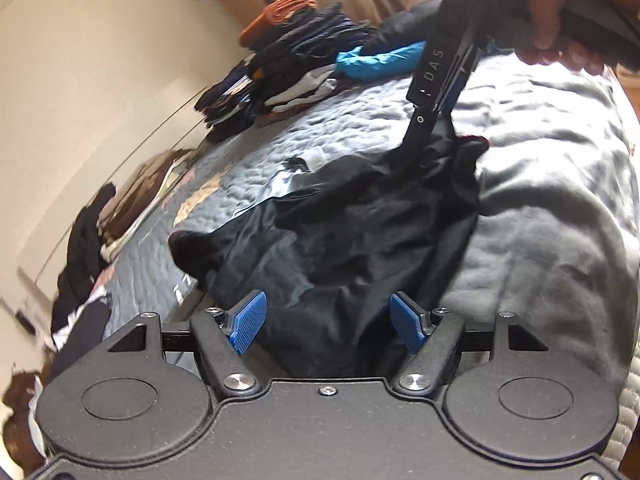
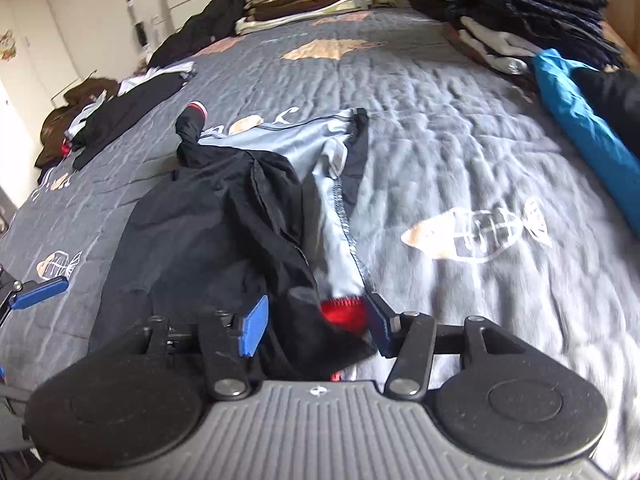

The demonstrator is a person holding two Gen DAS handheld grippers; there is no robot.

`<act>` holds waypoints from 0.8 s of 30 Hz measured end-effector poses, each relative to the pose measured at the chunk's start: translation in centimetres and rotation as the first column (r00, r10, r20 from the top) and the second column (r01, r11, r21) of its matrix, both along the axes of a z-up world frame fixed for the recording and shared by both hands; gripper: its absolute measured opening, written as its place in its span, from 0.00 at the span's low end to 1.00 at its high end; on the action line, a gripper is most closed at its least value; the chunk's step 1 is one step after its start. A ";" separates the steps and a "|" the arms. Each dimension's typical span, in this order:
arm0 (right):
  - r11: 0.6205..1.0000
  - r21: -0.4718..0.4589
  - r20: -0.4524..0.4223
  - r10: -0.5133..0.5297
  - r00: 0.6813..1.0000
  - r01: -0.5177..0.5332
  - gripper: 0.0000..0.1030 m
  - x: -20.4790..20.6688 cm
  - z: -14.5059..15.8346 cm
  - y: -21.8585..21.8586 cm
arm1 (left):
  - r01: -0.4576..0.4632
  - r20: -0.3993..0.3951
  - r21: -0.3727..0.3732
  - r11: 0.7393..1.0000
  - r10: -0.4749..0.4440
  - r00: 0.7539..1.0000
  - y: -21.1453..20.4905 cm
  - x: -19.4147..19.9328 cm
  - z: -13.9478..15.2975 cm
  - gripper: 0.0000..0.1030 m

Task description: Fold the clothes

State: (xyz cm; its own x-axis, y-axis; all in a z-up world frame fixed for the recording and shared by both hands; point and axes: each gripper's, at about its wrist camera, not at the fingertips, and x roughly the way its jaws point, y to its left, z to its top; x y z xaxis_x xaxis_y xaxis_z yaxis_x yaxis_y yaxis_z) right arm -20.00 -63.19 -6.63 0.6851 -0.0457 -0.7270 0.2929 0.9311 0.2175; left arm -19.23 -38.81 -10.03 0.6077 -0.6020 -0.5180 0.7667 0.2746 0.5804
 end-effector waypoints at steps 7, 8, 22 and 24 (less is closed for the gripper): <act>0.997 0.051 0.033 -0.063 0.997 0.061 0.55 -0.9 -1.7 -0.9 | 0.030 0.077 0.112 0.993 -0.039 0.996 -1.2 0.1 -2.9 0.31; 0.996 0.059 0.037 -0.072 0.997 0.070 0.55 -1.0 -2.0 -1.0 | 0.018 0.077 0.113 0.993 -0.026 0.997 -1.1 0.2 -2.8 0.12; 0.981 0.182 0.131 -0.094 0.987 0.069 0.06 -2.2 -1.1 -0.4 | -0.038 0.054 0.136 0.990 0.031 0.998 1.4 1.9 -0.2 0.05; 0.982 0.183 0.140 -0.075 0.987 0.048 0.06 -2.6 -0.4 0.1 | -0.038 0.087 0.150 0.988 0.025 0.996 1.3 1.7 -0.8 0.09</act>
